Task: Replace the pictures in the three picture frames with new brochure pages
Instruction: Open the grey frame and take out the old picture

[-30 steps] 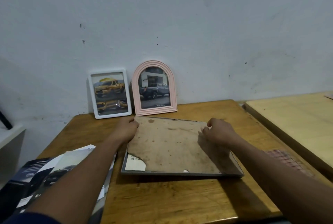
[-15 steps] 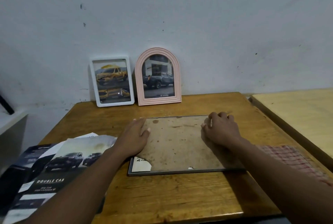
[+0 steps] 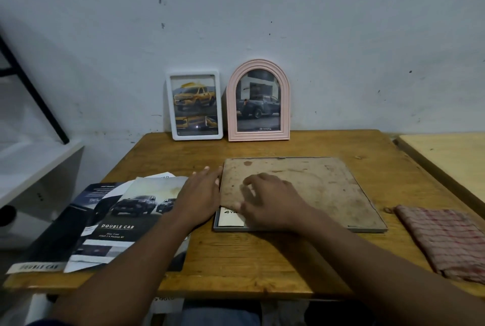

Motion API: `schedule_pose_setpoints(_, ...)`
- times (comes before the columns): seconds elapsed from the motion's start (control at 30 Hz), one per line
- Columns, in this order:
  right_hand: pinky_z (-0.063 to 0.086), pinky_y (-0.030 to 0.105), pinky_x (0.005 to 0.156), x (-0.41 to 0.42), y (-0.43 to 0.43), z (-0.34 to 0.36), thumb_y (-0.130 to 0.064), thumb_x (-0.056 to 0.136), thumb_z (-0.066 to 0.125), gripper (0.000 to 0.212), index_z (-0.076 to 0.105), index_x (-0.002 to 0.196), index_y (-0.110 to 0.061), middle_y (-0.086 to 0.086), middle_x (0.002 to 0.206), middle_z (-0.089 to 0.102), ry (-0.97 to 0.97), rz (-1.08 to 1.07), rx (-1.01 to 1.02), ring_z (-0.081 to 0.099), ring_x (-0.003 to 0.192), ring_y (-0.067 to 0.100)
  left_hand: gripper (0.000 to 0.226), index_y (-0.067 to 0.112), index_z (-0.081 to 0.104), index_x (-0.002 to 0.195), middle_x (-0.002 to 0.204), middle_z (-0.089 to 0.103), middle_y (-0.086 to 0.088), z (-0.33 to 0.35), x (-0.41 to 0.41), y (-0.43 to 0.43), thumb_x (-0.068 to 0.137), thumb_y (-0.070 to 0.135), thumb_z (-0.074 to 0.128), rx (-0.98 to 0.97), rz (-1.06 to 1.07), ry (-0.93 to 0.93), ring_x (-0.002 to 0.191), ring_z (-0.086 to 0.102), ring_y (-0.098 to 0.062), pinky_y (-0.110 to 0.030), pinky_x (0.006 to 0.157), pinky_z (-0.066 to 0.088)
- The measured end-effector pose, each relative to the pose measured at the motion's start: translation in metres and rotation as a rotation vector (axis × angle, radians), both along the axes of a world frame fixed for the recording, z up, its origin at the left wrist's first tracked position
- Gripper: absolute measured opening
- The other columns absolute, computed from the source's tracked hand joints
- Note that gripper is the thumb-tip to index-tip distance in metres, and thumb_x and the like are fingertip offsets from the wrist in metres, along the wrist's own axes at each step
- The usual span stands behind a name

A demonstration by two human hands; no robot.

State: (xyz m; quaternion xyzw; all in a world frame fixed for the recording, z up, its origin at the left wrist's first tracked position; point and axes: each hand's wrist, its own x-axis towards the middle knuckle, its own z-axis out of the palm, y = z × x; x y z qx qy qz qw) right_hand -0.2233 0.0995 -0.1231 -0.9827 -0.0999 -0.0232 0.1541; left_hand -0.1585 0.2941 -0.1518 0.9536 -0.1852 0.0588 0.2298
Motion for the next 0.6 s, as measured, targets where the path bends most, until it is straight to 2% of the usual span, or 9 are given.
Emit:
schedule_pose_setpoints(0.1, 0.031, 0.052, 0.11, 0.0, 0.01, -0.011, -0.077, 0.08, 0.045, 0.073, 0.046, 0.135, -0.03, 0.001, 0.145, 0.045, -0.033, -0.015, -0.072, 0.039, 0.134, 0.022, 0.047, 0.019, 0.041, 0.153, 0.152, 0.049, -0.01, -0.001, -0.003, -0.004, 0.107, 0.02, 0.035, 0.009, 0.02, -0.051, 0.149, 0.031, -0.023, -0.041, 0.124, 0.017)
schedule_pose_setpoints(0.17, 0.035, 0.051, 0.108, 0.002, 0.007, -0.012, -0.079, 0.079, 0.044, 0.073, 0.048, 0.133, -0.029, 0.0, 0.142, 0.048, -0.05, -0.027, -0.083, 0.043, 0.13, 0.021, 0.047, 0.021, 0.042, 0.152, 0.151, 0.05, -0.009, -0.001, 0.004, -0.005, 0.106, 0.019, 0.037, 0.021, 0.002, -0.042, 0.149, 0.031, -0.023, -0.043, 0.124, 0.018)
schedule_pose_setpoints(0.27, 0.049, 0.043, 0.094, 0.007, 0.002, -0.006, -0.076, 0.082, 0.043, 0.069, 0.052, 0.129, -0.026, 0.001, 0.13, 0.057, -0.056, -0.002, -0.135, 0.055, 0.112, 0.019, 0.046, 0.019, 0.043, 0.151, 0.153, 0.048, -0.01, 0.002, 0.012, -0.013, 0.106, 0.022, 0.037, 0.034, -0.023, -0.012, 0.149, 0.03, -0.024, -0.043, 0.123, 0.019)
schedule_pose_setpoints(0.33, 0.052, 0.038, 0.084, 0.008, -0.001, 0.0, -0.07, 0.088, 0.04, 0.063, 0.053, 0.127, -0.023, 0.002, 0.121, 0.061, -0.067, 0.033, -0.185, 0.058, 0.1, 0.019, 0.046, 0.018, 0.042, 0.152, 0.153, 0.047, -0.01, 0.003, 0.015, -0.019, 0.107, 0.024, 0.036, 0.042, -0.038, -0.002, 0.149, 0.03, -0.024, -0.043, 0.123, 0.02)
schedule_pose_setpoints(0.5, 0.043, 0.035, 0.068, 0.005, 0.002, 0.01, -0.049, 0.1, 0.035, 0.042, 0.06, 0.109, -0.016, 0.006, 0.1, 0.066, -0.175, 0.161, -0.342, 0.056, 0.076, 0.022, 0.045, 0.017, 0.042, 0.152, 0.153, 0.048, -0.009, 0.001, 0.019, -0.022, 0.108, 0.022, 0.035, 0.016, -0.046, 0.038, 0.15, 0.029, -0.026, -0.046, 0.121, 0.024)
schedule_pose_setpoints(0.6, 0.036, 0.034, 0.066, 0.006, 0.005, 0.018, -0.039, 0.101, 0.04, 0.032, 0.061, 0.106, -0.016, 0.007, 0.094, 0.067, -0.18, 0.206, -0.347, 0.047, 0.069, 0.02, 0.047, 0.019, 0.04, 0.154, 0.155, 0.045, -0.01, 0.001, 0.02, -0.021, 0.106, 0.017, 0.036, 0.022, -0.038, 0.047, 0.152, 0.025, -0.026, -0.044, 0.123, 0.018)
